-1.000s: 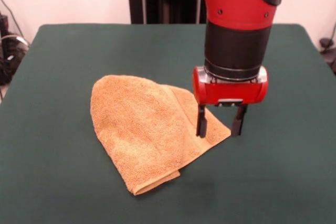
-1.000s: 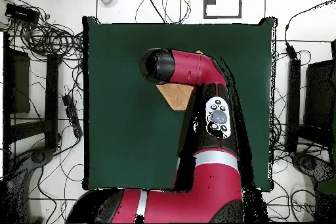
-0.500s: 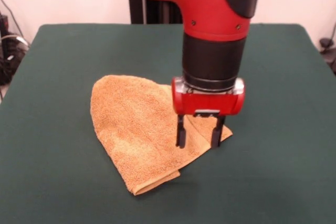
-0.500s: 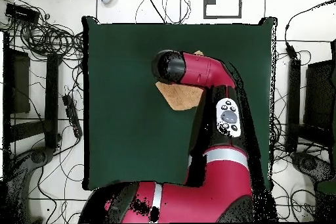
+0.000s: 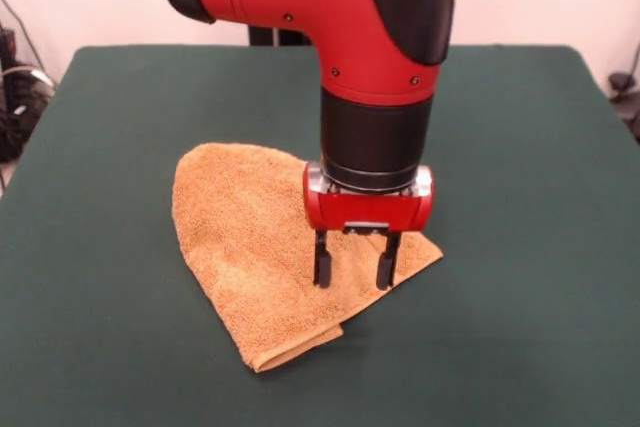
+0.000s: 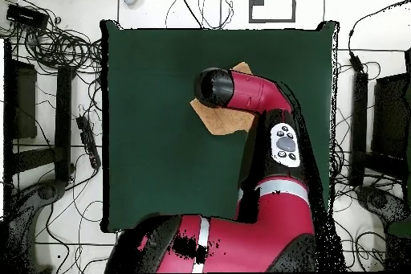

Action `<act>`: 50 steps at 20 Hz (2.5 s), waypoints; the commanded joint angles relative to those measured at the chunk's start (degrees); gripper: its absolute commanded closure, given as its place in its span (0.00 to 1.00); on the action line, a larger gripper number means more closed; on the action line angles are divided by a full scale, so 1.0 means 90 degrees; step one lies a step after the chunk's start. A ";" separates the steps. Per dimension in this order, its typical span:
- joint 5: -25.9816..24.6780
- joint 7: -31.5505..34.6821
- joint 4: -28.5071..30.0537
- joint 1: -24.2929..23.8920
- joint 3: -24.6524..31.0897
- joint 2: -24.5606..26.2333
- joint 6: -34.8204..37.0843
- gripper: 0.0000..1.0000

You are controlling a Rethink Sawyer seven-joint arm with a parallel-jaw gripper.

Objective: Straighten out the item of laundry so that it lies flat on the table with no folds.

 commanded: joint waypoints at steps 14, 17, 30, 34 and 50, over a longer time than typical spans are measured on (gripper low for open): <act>0.0312 0.1088 0.1352 -0.0059 0.1119 0.0318 -0.0495 0.00; 0.0321 0.1059 0.1282 -0.0076 0.1195 0.0396 -0.0489 0.00; 0.0448 0.1192 0.1338 -0.0113 0.1478 0.0563 -0.0816 0.00; 0.0465 0.1190 0.1352 -0.0120 0.1513 0.0586 -0.0880 0.00; 0.0520 0.1385 0.1263 0.0216 0.1000 0.0475 -0.0638 1.00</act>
